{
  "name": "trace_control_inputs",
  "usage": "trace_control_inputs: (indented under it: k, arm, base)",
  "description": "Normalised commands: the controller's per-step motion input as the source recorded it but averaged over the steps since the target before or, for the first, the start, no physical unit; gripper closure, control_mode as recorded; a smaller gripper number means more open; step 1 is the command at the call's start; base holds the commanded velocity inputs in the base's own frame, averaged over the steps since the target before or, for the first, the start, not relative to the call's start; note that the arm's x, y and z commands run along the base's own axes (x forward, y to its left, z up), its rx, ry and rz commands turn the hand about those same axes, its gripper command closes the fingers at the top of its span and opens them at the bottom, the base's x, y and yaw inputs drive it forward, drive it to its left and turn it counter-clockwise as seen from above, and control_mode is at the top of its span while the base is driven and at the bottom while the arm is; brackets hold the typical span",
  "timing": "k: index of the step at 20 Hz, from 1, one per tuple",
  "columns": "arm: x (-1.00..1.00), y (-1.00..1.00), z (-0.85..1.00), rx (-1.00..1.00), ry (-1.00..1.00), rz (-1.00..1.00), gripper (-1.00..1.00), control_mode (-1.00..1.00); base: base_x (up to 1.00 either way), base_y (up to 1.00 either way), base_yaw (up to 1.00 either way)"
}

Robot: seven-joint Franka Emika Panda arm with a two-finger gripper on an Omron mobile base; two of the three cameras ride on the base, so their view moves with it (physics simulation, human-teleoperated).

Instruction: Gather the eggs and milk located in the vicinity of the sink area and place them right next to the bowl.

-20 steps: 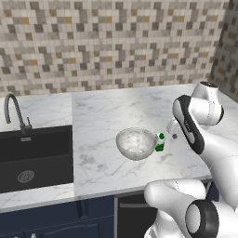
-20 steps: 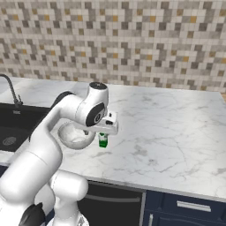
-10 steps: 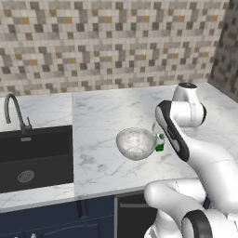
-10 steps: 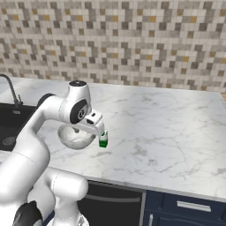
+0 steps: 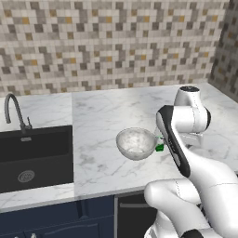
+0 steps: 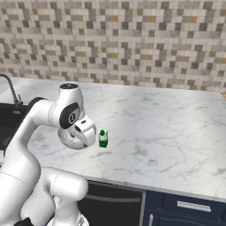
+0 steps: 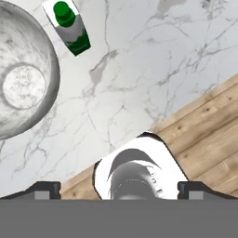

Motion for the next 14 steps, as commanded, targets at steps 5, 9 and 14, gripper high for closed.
trace_control_inputs:
  k: [5, 9, 14]
  arm:
    - [0.0, 0.0, 0.0, 0.0, 0.0, 0.0, -1.0, -1.0]
    - [0.0, 0.0, 0.0, 0.0, 0.0, 0.0, -1.0, -1.0]
    - [0.0, 0.0, 0.0, 0.0, 0.0, 0.0, -1.0, 1.0]
  base:
    - [0.0, 0.0, 0.0]
    - [0.0, 0.0, 0.0]
    - [-0.31, 0.12, 0.0]
